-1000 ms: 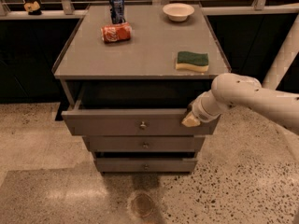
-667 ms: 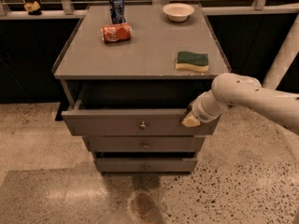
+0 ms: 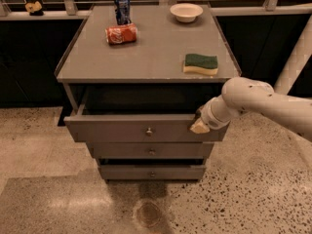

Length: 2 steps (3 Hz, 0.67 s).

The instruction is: Open top drawer

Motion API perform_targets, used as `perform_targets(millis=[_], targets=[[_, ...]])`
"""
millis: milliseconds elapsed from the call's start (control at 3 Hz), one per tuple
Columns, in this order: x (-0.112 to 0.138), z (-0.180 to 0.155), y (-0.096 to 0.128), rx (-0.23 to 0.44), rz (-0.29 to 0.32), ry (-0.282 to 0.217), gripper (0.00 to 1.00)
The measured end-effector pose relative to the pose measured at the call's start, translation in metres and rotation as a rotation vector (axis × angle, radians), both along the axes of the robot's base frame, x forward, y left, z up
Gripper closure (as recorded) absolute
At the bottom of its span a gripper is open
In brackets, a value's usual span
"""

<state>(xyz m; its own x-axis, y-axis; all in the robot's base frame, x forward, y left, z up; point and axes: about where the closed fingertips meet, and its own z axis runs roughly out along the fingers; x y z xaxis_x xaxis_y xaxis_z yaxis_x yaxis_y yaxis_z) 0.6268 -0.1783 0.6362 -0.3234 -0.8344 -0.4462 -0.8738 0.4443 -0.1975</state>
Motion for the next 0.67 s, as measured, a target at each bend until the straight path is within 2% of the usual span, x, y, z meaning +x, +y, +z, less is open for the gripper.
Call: perform_targets(millis=[667], targets=[[-0.0039,0.0016,-0.0004,0.0,0.003,0.001,1.0]])
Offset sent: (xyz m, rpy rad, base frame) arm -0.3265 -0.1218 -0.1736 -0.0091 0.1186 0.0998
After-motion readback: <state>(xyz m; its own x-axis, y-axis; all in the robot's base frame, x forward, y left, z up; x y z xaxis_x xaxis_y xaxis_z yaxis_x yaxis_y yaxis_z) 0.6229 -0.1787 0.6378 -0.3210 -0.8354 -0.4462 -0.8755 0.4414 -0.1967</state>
